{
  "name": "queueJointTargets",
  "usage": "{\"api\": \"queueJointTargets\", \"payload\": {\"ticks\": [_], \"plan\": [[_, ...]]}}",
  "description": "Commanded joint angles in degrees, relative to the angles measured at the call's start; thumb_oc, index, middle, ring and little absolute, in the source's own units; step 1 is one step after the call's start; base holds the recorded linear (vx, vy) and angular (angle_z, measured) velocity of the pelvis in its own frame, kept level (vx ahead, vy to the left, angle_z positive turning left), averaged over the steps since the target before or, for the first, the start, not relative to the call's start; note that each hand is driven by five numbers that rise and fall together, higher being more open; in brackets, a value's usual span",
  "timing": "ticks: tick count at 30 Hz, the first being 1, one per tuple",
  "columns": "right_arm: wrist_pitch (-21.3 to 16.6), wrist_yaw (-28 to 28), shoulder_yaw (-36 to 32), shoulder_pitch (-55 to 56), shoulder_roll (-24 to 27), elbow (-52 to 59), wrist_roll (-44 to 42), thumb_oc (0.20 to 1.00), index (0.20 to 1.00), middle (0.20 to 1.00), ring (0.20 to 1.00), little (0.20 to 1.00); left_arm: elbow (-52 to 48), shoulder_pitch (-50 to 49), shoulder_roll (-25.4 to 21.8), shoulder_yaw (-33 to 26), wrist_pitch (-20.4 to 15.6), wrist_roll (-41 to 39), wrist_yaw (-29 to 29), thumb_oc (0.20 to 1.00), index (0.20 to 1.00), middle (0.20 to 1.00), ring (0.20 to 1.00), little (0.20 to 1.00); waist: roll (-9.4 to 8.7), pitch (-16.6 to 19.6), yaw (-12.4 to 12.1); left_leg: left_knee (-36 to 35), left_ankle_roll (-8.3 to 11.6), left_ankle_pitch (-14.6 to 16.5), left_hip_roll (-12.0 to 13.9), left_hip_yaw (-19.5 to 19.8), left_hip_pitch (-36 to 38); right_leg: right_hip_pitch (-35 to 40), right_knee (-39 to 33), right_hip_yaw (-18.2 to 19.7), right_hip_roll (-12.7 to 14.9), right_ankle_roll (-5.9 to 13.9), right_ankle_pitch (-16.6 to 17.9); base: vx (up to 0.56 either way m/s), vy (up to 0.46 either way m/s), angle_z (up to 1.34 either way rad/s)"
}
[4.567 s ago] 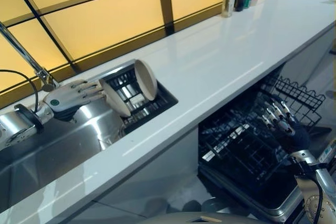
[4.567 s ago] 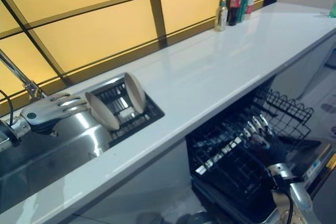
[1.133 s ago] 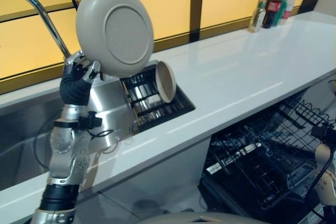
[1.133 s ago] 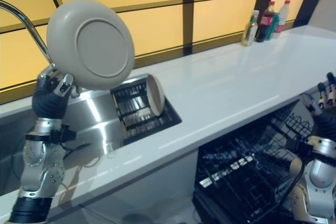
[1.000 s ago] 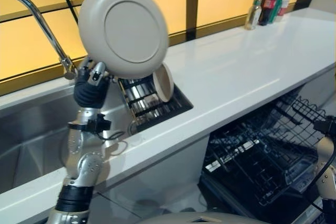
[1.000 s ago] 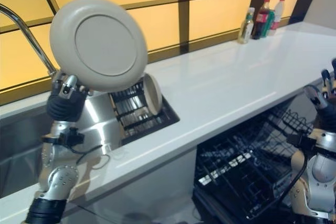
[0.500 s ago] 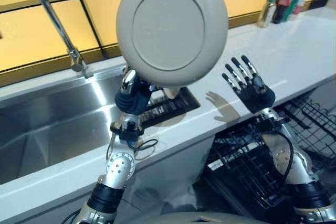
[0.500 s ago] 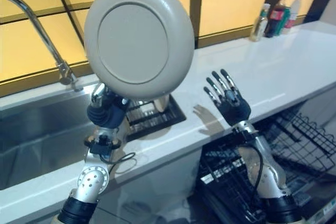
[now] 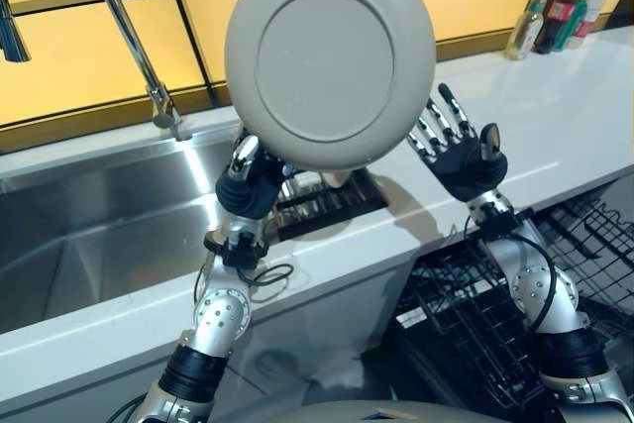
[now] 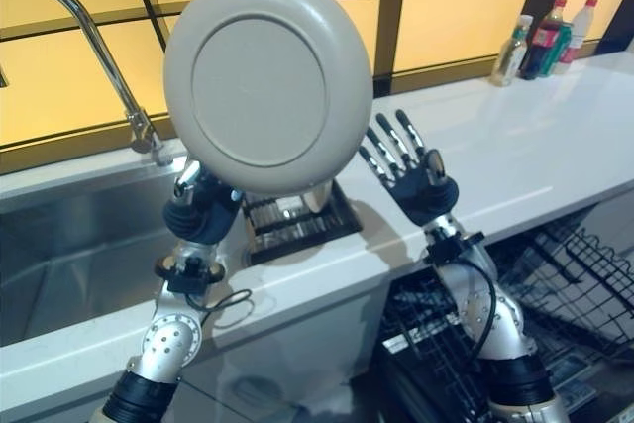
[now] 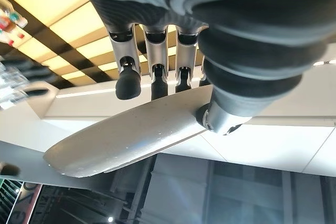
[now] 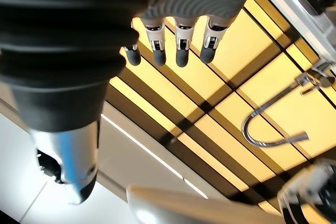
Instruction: Pick up plates and place into dishwasher.
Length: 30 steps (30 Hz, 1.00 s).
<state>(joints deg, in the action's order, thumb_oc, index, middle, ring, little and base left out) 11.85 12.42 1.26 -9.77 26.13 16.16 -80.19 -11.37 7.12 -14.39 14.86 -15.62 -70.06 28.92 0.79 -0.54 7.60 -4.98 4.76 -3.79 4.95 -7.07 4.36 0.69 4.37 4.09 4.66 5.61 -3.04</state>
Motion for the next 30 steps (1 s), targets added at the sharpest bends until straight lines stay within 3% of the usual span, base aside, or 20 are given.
{"api": "queueJointTargets", "payload": {"ticks": [1,7,16,17,18,19,20,30], "plan": [[3.9,3.1,-1.0,-2.4,-0.6,4.9,-5.1,1.0,1.0,1.0,1.0,1.0,2.9,2.5,-3.5,1.6,-2.8,4.4,0.3,0.2,0.2,0.2,0.2,0.2,-2.75,1.8,0.5,5.1,-5.74,7.7,-4.1,2.0,-2.0,-3.5,1.7,2.1,-1.2,1.92,3.1,0.02,-0.039,-0.02],[6.1,3.1,1.3,-3.6,1.1,6.9,-8.5,1.0,1.0,1.0,1.0,1.0,7.1,2.9,-4.1,3.8,-3.4,5.4,0.7,0.2,0.2,0.2,0.2,0.2,-2.7,1.9,1.0,4.8,-5.66,7.4,-3.9,2.3,-2.0,-3.6,2.0,2.2,-1.5,1.73,2.8,0.0,0.0,0.0],[5.5,1.5,2.8,-5.3,2.3,7.5,-3.5,1.0,1.0,1.0,1.0,1.0,10.4,2.9,-5.6,5.7,-6.0,11.6,-0.4,0.2,0.2,0.2,0.2,0.2,-2.51,2.0,0.9,4.8,-5.63,7.2,-3.9,2.5,-2.1,-3.3,1.8,2.1,-1.4,1.77,2.6,0.0,0.0,0.0],[5.4,1.5,2.8,-5.2,2.4,7.4,-2.5,0.922,0.922,0.922,0.922,0.922,10.4,3.0,-5.7,5.6,-5.9,11.5,-0.5,0.2,0.2,0.2,0.2,0.2,-2.51,2.0,0.9,4.8,-5.63,7.2,-3.9,2.5,-2.0,-3.3,1.8,2.0,-1.4,1.78,2.6,0.0,0.0,0.0],[5.0,1.5,2.9,-5.1,2.4,7.3,-1.1,0.683,0.683,0.683,0.683,0.683,10.4,3.1,-5.7,5.6,-6.1,11.5,-0.7,0.2,0.2,0.2,0.2,0.2,-2.51,2.0,0.9,4.9,-5.65,7.2,-3.9,2.4,-2.1,-3.3,1.8,2.1,-1.4,1.79,2.6,0.0,0.0,0.0],[4.8,1.4,2.8,-4.9,2.6,7.2,0.1,0.316,0.316,0.316,0.316,0.316,10.4,3.2,-5.6,5.6,-6.1,11.5,-0.9,0.2,0.2,0.2,0.2,0.2,-2.55,1.9,1.0,5.0,-5.65,7.3,-3.9,2.4,-2.1,-3.4,1.8,2.1,-1.4,1.82,2.7,0.0,0.0,0.0],[5.2,1.4,2.8,-4.9,2.7,7.0,1.1,0.2,0.2,0.2,0.2,0.2,10.2,3.4,-5.5,5.6,-6.1,11.5,-1.2,0.2,0.2,0.2,0.2,0.2,-2.57,1.8,1.1,5.0,-5.67,7.3,-3.9,2.3,-2.1,-3.5,1.9,2.2,-1.4,1.8,2.7,0.0,0.0,0.0],[6.8,2.4,2.9,-5.1,6.4,5.2,7.5,0.2,0.2,0.2,0.2,0.2,10.2,3.5,-5.9,5.9,-6.9,12.2,-2.3,0.2,0.2,0.2,0.2,0.2,-2.65,1.6,1.6,4.4,-5.52,6.9,-3.6,1.7,-1.7,-3.3,1.5,2.1,-1.3,1.85,2.8,0.0,0.0,0.0]]}}
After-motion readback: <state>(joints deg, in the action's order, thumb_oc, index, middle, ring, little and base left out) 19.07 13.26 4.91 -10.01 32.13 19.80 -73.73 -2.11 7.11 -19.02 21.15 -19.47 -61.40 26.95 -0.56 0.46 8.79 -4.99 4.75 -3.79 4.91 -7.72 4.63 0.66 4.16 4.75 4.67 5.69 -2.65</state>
